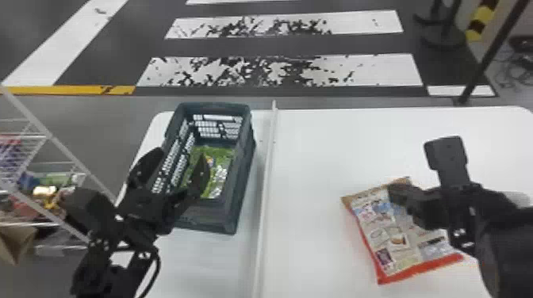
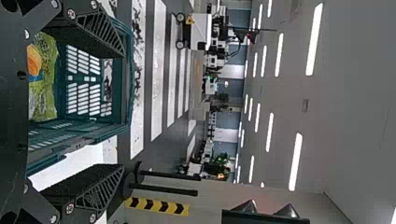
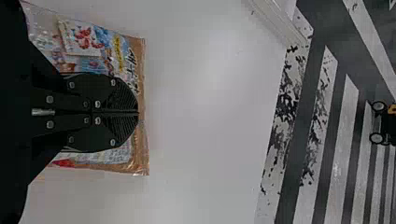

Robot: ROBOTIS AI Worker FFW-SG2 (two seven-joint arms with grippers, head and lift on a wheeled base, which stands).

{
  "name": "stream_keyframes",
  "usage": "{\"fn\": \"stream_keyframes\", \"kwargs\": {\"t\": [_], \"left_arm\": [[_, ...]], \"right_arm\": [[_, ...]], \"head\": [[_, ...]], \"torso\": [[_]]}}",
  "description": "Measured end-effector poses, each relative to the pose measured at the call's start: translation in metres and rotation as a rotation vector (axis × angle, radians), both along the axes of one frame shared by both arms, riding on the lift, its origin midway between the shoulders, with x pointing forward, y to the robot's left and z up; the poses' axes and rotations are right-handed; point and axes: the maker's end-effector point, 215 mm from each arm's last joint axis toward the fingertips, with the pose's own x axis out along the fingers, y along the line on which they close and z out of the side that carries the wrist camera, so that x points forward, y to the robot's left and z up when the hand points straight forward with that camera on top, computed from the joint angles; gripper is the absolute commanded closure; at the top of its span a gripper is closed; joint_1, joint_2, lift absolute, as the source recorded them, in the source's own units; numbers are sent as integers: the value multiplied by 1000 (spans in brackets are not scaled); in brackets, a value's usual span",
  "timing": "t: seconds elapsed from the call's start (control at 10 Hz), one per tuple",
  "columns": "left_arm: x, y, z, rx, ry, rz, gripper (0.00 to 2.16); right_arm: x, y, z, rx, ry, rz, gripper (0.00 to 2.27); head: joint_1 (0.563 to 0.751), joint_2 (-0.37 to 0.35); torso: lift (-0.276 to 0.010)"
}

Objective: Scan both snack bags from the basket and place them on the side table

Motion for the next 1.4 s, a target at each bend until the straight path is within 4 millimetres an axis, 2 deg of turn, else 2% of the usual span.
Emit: {"fn": "stream_keyframes", "kwargs": {"t": [0.2,0.4,0.5,0.8,0.9,1.0,1.2,1.4], "left_arm": [[1,-2,-3,-3,4,-4,167],[1,-3,-5,-5,7,-5,167],[1,-3,-5,-6,8,-4,167],[0,-4,-4,-7,5,-7,167],[-1,-3,-4,-5,4,-5,167],[-1,-2,-4,-5,4,-4,167],[1,-5,-4,-8,2,-9,167],[2,-8,-6,-9,5,-15,167]], "right_arm": [[-45,-34,4,1,61,-52,2260],[-78,-48,-5,9,115,-75,2260],[-83,-45,-6,18,106,-70,2260],[-59,-36,19,52,17,-49,2260],[-62,-28,31,79,23,-39,2260],[-77,-15,38,125,60,-22,2260],[-113,7,38,196,146,9,2260],[-130,16,20,211,195,28,2260]], "head": [[695,52],[695,30],[695,30],[695,42],[695,52],[695,75],[695,105],[695,121]], "torso": [[-74],[-74],[-74],[-74],[-74],[-74],[-74],[-74]]}}
